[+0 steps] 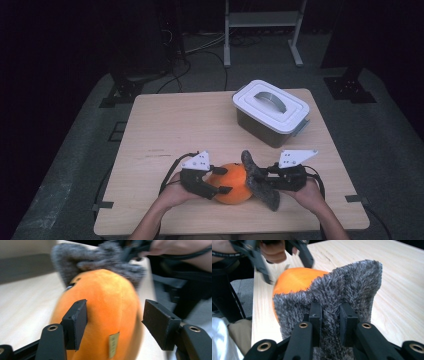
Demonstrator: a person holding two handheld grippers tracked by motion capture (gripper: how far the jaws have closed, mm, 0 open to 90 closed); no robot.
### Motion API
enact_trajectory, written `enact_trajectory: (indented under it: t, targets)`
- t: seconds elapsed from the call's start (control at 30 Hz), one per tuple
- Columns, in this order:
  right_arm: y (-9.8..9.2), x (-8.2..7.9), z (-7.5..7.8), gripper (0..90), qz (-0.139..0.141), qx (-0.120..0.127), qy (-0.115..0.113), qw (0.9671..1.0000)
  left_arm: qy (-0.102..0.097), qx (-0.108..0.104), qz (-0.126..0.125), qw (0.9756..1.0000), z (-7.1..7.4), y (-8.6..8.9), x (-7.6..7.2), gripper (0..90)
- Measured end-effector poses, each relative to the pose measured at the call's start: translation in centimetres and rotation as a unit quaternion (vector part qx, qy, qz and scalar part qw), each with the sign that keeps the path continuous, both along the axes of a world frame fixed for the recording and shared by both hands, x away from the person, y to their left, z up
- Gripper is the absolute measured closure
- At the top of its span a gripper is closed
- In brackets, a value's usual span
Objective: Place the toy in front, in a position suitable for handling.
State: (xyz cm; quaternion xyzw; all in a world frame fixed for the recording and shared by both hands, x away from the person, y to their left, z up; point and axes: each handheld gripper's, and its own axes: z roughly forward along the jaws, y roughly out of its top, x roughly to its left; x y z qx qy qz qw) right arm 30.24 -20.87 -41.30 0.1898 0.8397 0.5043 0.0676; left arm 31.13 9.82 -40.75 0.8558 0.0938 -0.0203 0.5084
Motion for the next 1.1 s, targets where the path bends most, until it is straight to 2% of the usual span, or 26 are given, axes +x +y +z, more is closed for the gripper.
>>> enact_trajectory:
  t: [0.1, 0.13, 0.23, 0.3, 0.37, 0.43, 0.47, 0.5, 0.57, 0.63, 0.73, 0.87, 0.97, 1.03, 1.1]
  targets:
    - [-0.3, 0.2, -0.4, 74.2, 0.006, 0.001, 0.015, 0.9999, -0.004, -0.008, 0.015, 0.9998, 0.2, 0.2, 0.2, 32.7]
    - [-0.3, 0.2, -0.4, 74.2, 0.009, 0.002, 0.018, 0.9998, -0.01, -0.009, 0.031, 0.9994, 0.3, 0.3, 0.3, 32.0]
    - [-0.5, 0.1, -0.5, 74.1, 0.021, -0.002, 0.023, 0.9995, -0.005, 0.003, 0.036, 0.9993, 0.0, 0.3, 0.4, 31.4]
    - [-0.6, 0.1, -0.4, 73.9, 0.021, -0.003, 0.027, 0.9994, 0.004, 0.006, 0.025, 0.9997, -0.4, 0.1, 0.3, 32.1]
    - [-0.8, 0.1, -0.1, 74.0, 0.018, 0.003, 0.018, 0.9997, 0.009, 0.012, 0.01, 0.9998, -0.5, -0.1, 0.2, 32.9]
    - [-1.0, 0.0, 0.4, 74.0, 0.009, 0.017, 0.008, 0.9998, 0.027, 0.006, -0.022, 0.9994, -0.5, -0.1, 0.1, 34.2]
    - [-1.1, 0.1, 0.5, 73.9, 0.007, 0.022, 0.009, 0.9997, 0.039, 0.003, -0.043, 0.9983, -0.5, -0.2, 0.0, 34.1]
    - [-1.0, 0.1, 0.5, 73.9, 0.008, 0.022, 0.011, 0.9997, 0.036, 0.005, -0.051, 0.9981, -0.4, -0.3, -0.1, 33.2]
    - [-0.7, 0.1, 0.2, 74.0, 0.01, 0.006, 0.014, 0.9998, 0.023, 0.005, -0.043, 0.9988, -0.2, -0.4, -0.2, 31.4]
    - [-0.5, 0.0, -0.3, 74.0, 0.021, 0.005, 0.024, 0.9995, 0.014, 0.0, -0.024, 0.9996, 0.0, -0.4, -0.1, 28.4]
    - [-0.3, -0.3, -0.4, 74.0, 0.038, 0.004, 0.029, 0.9989, 0.0, 0.005, 0.003, 1.0, -0.1, -0.3, 0.0, 26.0]
    - [-0.2, -0.5, -0.7, 73.9, 0.062, 0.006, 0.036, 0.9974, 0.0, 0.026, 0.014, 0.9996, -0.9, -0.7, 0.2, 21.2]
    - [-0.1, -0.5, -0.7, 73.7, 0.069, 0.007, 0.04, 0.9968, 0.012, 0.035, 0.004, 0.9993, -1.5, -1.2, 0.2, 19.0]
    - [-0.1, -0.5, -0.8, 73.7, 0.073, 0.005, 0.042, 0.9964, 0.014, 0.036, -0.001, 0.9992, -1.6, -1.3, 0.2, 22.1]
    - [-0.2, -0.5, -0.8, 73.6, 0.073, 0.006, 0.042, 0.9964, -0.003, 0.037, -0.003, 0.9993, -1.4, -1.1, -0.1, 36.5]
